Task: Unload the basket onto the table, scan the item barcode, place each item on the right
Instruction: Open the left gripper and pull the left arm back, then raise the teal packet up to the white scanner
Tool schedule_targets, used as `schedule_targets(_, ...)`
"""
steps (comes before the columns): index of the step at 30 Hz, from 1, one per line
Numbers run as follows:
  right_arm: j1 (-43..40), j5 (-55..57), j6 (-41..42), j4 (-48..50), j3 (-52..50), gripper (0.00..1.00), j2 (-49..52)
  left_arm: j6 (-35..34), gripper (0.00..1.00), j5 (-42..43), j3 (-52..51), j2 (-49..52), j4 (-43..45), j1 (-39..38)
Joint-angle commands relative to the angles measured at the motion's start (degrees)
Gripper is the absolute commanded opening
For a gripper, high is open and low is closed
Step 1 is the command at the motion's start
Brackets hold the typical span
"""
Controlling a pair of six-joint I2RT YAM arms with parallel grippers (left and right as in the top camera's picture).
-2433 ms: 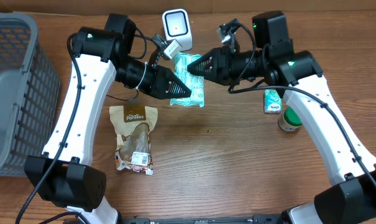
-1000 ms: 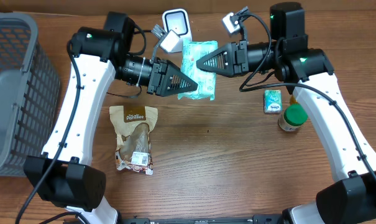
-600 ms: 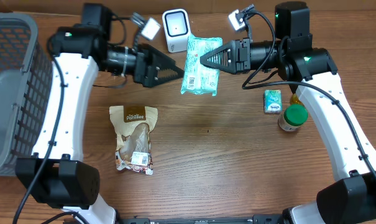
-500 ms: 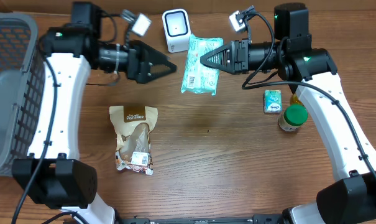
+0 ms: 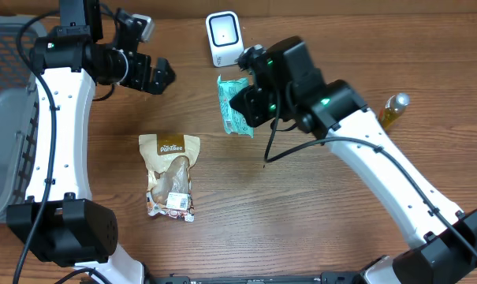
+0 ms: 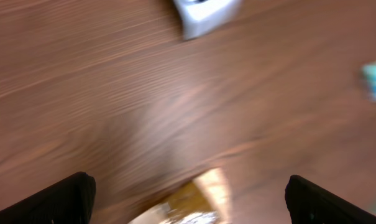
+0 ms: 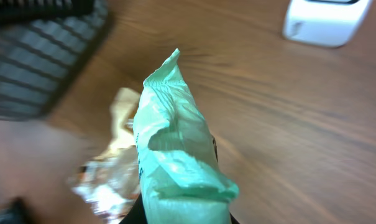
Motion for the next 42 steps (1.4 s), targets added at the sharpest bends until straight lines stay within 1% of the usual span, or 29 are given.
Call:
schedule_targets(1,1.0,11.6,-3.2,0.9,0.2,0.04,-0.4,-5.0,0.99,-13.1,0.2,0.3,0.2,0.3)
schedule_targets(5,0.9,11.6,-2.5,0.8,0.4,0.03,-0.4,-5.0,0.99,-13.1,0.2,0.3,0.2,0.3)
schedule_targets(8,0.3,11.7,-3.9,-2.0,4.0,0.03,0.1,-5.0,0.99,-13.1,0.2,0.3,0.2,0.3)
schedule_targets(11,0.0,12.7,-7.6,-10.1,14.3,0.03,2.6,-5.0,1.00,-13.1,0.2,0.3,0.2,0.3)
schedule_targets(15,0.0,17.7,-11.6,-21.7,34.4,0.03,9.8,-5.0,1.00,-13.1,0.2,0.3,0.2,0.3)
schedule_targets(17,0.0,18.5,-11.8,-24.2,41.3,0.03,12.9,-5.0,1.00,-13.1,0.2,0.3,0.2,0.3)
schedule_targets(19,0.0,18.5,-12.3,-24.5,44.9,0.03,15.5,-5.0,1.00,-13.1,0.2,0.3,0.2,0.3)
schedule_targets(23,0.0,18.9,-17.3,-22.3,44.5,0.03,18.8,-5.0,1.00,-13.1,0.2,0.3,0.2,0.3)
schedule_targets(27,0.3,20.5,-27.7,-17.3,44.4,0.04,23.9,-5.0,1.00,-13.1,0.2,0.3,0.2,0.3)
schedule_targets(30,0.5,22.4,-33.6,-12.3,44.4,0.04,27.4,-5.0,1.00,-13.1,0.2,0.3,0.2,0.3)
schedule_targets(36,0.5,25.9,-38.6,-2.8,44.4,0.04,32.3,-5.0,1.00,-13.1,0.2,0.3,0.2,0.3)
schedule_targets(42,0.5,26.2,-44.8,6.6,44.3,0.04,36.5,-5.0,1.00,-13.1,0.2,0.3,0.2,0.3)
